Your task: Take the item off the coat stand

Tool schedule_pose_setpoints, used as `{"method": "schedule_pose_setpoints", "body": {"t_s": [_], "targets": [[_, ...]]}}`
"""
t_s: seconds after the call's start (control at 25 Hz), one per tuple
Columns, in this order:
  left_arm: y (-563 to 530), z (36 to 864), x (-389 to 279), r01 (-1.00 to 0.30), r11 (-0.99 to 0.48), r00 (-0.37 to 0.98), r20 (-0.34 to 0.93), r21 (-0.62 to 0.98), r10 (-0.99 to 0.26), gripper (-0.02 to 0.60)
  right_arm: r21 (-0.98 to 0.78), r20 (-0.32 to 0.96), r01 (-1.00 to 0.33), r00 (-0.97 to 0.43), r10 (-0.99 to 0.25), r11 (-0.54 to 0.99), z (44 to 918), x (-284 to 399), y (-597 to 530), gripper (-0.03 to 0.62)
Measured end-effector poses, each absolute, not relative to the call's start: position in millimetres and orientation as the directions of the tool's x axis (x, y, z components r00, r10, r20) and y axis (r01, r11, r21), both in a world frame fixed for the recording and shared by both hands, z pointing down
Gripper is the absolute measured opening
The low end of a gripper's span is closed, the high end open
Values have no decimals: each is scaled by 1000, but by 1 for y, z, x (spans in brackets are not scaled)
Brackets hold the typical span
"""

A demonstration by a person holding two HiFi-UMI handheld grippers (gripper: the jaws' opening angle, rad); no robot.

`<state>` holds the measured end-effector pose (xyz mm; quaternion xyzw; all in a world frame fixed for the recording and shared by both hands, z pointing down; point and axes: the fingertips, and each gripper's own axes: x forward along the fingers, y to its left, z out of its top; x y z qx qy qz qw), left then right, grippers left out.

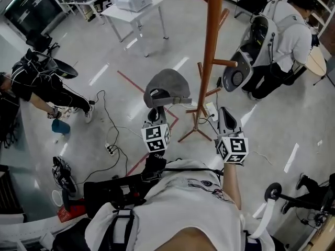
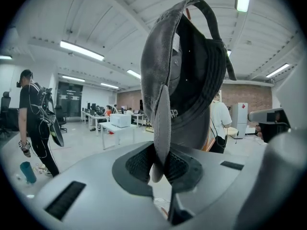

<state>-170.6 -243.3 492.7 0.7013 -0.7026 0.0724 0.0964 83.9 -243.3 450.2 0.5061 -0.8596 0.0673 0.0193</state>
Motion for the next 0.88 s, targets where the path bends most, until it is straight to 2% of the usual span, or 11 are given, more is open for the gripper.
{"method": "schedule_pose_setpoints", "body": {"t_s": [0.88], "targets": [[-250, 488, -150, -999, -26, 32, 207, 34, -978, 25, -78, 117, -896, -444, -888, 438, 453, 100, -244, 3]]}}
